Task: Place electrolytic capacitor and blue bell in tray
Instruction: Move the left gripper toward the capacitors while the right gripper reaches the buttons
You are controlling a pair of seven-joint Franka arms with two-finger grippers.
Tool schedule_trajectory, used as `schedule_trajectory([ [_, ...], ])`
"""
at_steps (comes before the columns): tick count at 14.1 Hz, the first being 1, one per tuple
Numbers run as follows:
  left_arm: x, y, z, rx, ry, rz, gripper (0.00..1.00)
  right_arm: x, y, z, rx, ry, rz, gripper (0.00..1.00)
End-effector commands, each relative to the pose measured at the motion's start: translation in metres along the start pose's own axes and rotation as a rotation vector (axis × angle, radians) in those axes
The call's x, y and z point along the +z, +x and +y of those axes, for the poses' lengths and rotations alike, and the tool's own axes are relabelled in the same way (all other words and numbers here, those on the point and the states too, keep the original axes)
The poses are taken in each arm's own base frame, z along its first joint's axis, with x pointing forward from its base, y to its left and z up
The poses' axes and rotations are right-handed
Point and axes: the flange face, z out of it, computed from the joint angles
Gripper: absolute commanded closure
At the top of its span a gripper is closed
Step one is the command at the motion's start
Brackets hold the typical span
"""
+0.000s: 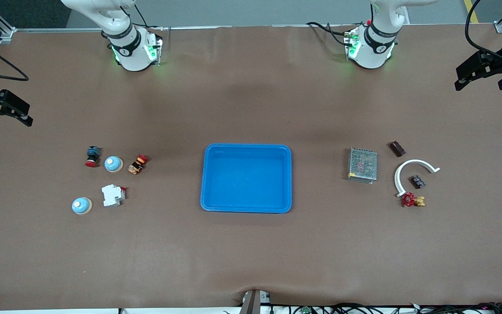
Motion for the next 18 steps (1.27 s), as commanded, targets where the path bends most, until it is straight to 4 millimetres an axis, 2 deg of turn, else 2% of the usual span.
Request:
schedule_trajectory([
  [1, -0.007, -0.002, -0.002, -0.011, 0.001, -0.002, 0.0, -0.006, -0.001, 0.0, -0.003, -0.003, -0.001, 0.0],
  [7, -0.002, 0.0, -0.016, -0.027, -0.003, -0.012, 0.0, -0.006, -0.001, 0.0, -0.005, -0.003, -0.001, 0.0],
  [11, 0.024, 0.003, -0.032, -0.052, -0.002, -0.072, 0.0, 0.003, -0.001, -0.001, -0.008, 0.001, -0.02, 0.0],
  [13, 0.043, 0.005, -0.033, -0.056, -0.002, -0.103, 0.0, 0.025, 0.0, -0.001, -0.009, 0.005, -0.054, 0.0],
  [18, 0.105, 0.013, -0.033, -0.063, -0.003, -0.132, 0.0, 0.083, 0.021, -0.007, -0.023, 0.012, -0.136, 0.0],
])
